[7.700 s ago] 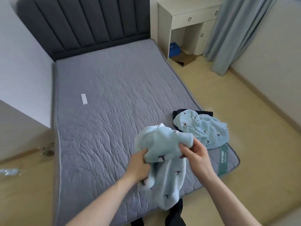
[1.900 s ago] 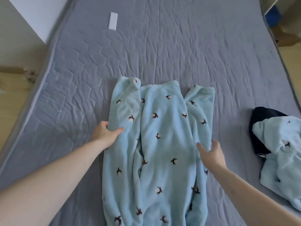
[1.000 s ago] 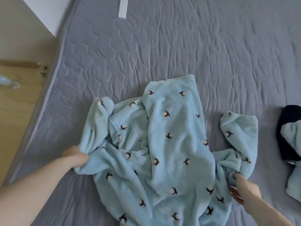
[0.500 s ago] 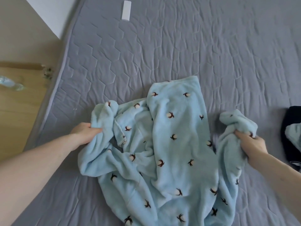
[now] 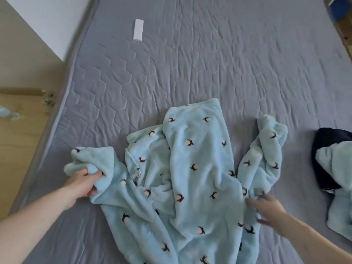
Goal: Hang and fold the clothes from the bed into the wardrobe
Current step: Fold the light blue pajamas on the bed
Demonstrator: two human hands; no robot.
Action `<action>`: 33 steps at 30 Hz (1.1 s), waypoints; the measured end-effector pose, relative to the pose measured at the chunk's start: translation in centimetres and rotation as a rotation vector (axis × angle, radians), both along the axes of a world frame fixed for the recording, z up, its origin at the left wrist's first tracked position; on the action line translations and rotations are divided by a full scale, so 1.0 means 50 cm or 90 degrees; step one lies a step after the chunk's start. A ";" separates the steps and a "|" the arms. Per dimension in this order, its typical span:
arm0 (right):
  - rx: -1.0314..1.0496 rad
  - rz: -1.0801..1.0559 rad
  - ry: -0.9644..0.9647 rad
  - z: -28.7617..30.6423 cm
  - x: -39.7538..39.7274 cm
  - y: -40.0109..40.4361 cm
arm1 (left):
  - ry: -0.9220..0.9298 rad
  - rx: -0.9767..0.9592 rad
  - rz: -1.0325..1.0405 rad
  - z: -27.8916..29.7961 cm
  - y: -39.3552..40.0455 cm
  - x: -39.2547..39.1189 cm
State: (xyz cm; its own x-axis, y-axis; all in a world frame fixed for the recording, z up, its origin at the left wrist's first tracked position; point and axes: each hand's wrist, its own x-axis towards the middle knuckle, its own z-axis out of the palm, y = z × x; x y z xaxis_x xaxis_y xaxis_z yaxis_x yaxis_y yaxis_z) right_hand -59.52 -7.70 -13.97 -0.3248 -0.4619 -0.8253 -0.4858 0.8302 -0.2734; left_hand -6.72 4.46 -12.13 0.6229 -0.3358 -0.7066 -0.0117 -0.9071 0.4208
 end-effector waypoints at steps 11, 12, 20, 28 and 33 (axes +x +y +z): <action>-0.130 0.350 0.018 0.038 -0.036 0.048 | -0.219 -0.204 -0.059 0.110 -0.068 -0.165; -0.112 0.375 0.007 0.045 -0.045 0.051 | -0.221 -0.231 -0.074 0.128 -0.071 -0.186; -0.116 0.402 -0.018 0.107 -0.137 0.070 | -0.061 -0.336 -0.232 0.293 -0.113 -0.360; -0.165 0.341 -0.048 0.176 -0.233 0.082 | 0.149 -0.446 -0.298 0.389 -0.268 -0.634; -0.182 0.297 -0.058 0.189 -0.273 0.100 | 0.118 -0.398 -0.402 0.382 -0.390 -0.805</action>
State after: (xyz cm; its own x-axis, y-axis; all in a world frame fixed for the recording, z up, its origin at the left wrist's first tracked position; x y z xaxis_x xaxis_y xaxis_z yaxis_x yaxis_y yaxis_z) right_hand -73.15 -2.68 -4.53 0.0349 -0.7496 -0.6610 -0.7475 0.4195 -0.5151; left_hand -46.96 -15.03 6.99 0.0870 -0.9323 -0.3510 -0.3116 -0.3601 0.8793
